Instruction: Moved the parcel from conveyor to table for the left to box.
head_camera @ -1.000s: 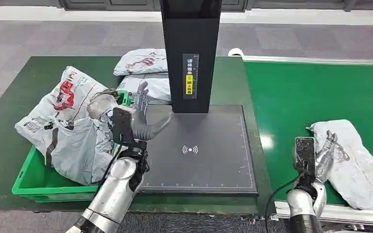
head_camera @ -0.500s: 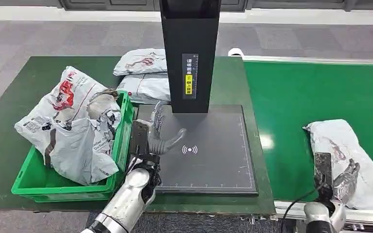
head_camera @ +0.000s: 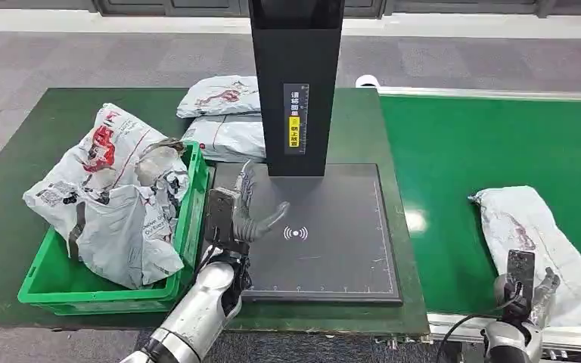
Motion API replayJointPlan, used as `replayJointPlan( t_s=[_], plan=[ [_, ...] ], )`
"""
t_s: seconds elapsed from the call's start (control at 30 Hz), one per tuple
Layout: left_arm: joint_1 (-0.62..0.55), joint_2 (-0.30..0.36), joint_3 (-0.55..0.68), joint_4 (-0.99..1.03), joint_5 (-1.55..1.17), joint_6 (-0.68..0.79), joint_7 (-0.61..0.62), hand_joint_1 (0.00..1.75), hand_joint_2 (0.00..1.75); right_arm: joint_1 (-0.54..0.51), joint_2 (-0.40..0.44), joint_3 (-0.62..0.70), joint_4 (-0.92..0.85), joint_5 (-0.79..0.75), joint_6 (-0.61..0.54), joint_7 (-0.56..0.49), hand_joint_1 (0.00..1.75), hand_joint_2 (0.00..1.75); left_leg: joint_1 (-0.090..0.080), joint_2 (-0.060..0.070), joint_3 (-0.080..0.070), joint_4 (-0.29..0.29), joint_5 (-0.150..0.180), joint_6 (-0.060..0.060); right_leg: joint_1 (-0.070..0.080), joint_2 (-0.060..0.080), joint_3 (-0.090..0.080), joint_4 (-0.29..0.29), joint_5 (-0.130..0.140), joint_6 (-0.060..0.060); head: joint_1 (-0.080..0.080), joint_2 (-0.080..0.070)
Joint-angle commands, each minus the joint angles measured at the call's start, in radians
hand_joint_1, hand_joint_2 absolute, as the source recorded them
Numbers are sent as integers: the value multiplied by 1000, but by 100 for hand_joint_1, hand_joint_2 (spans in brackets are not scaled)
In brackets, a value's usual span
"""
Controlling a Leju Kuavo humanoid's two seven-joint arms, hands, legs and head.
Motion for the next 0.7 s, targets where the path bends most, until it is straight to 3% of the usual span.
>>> replayJointPlan(
  t_s=[0.03, 0.1, 0.17, 0.23, 0.3, 0.33, 0.37, 0.47, 0.7],
  plan=[
    [-54, 8, 61, 101, 5, -16, -14, 0, 175, -70, -9, -78, 124, 21, -31, 32, 0, 175, 0, 4, 2, -1, 0, 1, 1, -2, 2, -1, 0, -1, 0, 0],
    [-63, 10, 74, 102, 11, -24, -13, 0, 175, -80, -33, -57, 172, 71, -57, 90, 0, 175, 0, 3, 1, 0, 0, 1, 1, -2, 1, -1, 0, -1, 0, 0],
    [-68, 15, 82, 91, 17, -37, -5, 0, 175, -69, -65, 2, 214, 178, -70, 224, 0, 175, 0, 4, 2, -1, 0, 1, 1, -3, 3, -2, 0, -1, 0, 0],
    [-68, 17, 84, 87, 18, -39, -2, 0, 175, -60, -67, -2, 213, 177, -67, 219, 0, 175, 0, 2, 2, -1, 0, 1, 1, -4, 3, -1, 0, -1, 0, 0],
    [-73, 16, 85, 88, 22, -54, 14, 0, 175, -50, -93, 98, 267, 335, -5, 438, 0, 175, 0, 1, 2, -1, 1, 1, 0, -4, 2, -1, 0, -1, 0, 0],
    [-78, 16, 86, 93, 27, -62, 20, 0, 175, -37, -94, 128, 265, 385, 24, 505, 54, 175, 0, 1, 2, -1, 0, 2, 1, -5, 4, -2, 0, -1, 0, 0],
    [-84, 15, 87, 102, 30, -72, 26, 0, 175, -22, -94, 155, 268, 436, 69, 579, 175, 175, 0, -1, 1, 0, 0, 1, 1, -4, 3, -1, 0, -1, 0, 0],
    [-91, 13, 83, 109, 35, -93, 35, 0, 175, 6, -89, 188, 266, 510, 185, 674, 175, 175, 1, -2, 1, -1, 0, 1, 2, -7, 4, -2, -1, -1, 0, 0],
    [-91, 18, 86, 98, 46, -123, 55, 0, 175, 6, -87, 188, 253, 534, 276, 672, 175, 175, 5, -2, 8, 0, -1, 4, 6, -6, 14, -8, -1, 3, 0, 0]
  ],
)
